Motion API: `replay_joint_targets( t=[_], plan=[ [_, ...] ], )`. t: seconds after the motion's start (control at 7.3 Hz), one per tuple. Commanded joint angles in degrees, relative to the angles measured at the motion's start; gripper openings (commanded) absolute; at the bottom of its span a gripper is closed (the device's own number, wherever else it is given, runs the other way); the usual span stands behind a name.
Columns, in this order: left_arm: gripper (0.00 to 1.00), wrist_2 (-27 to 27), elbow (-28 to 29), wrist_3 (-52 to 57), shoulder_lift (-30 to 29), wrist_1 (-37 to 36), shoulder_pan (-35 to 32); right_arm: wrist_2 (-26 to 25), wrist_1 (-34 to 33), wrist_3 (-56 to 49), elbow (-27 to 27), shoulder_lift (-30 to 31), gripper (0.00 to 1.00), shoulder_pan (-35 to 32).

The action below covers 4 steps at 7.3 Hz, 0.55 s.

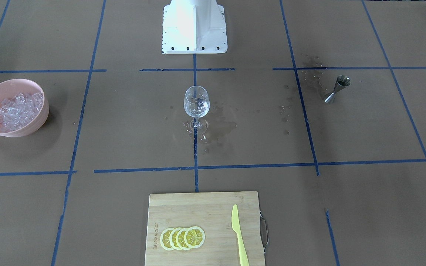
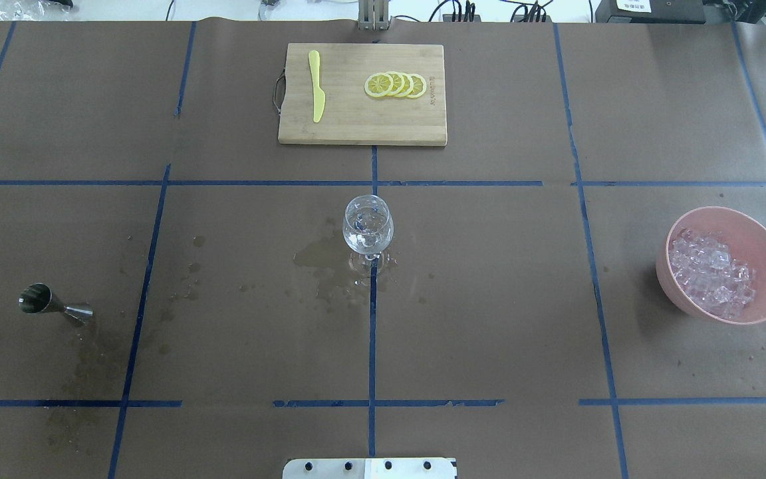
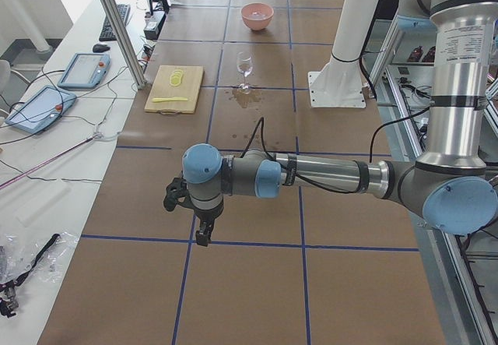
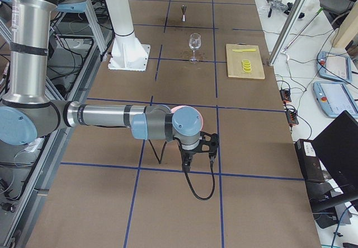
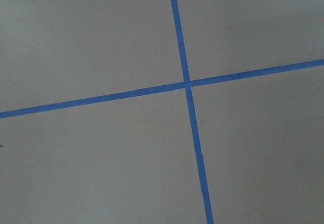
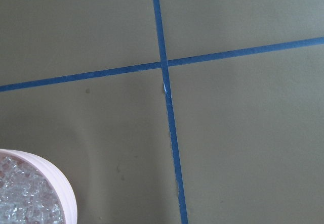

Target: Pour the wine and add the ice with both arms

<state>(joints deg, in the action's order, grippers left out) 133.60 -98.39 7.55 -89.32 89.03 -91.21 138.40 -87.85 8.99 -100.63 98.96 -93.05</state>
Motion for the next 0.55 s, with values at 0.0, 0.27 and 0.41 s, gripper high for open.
replay_joint_targets(
  t=[0.0,0.27,0.41],
  plan=[
    [1.0,-0.27,-10.99,-2.87,1.16,-1.05,-0.2,0.12,0.31,-0.02,-0.18,0.09,1.0,-0.02],
    [0.98,0.35,-16.55,-10.07,3.09,-0.18,1.38,0.12,-0.03,0.07,-0.44,-0.7,1.0,0.06],
    [0.95,0.35,-19.01,-14.62,3.36,-0.08,3.3,0.9,0.05,0.15,-0.44,-0.7,1.0,0.06]
  ],
)
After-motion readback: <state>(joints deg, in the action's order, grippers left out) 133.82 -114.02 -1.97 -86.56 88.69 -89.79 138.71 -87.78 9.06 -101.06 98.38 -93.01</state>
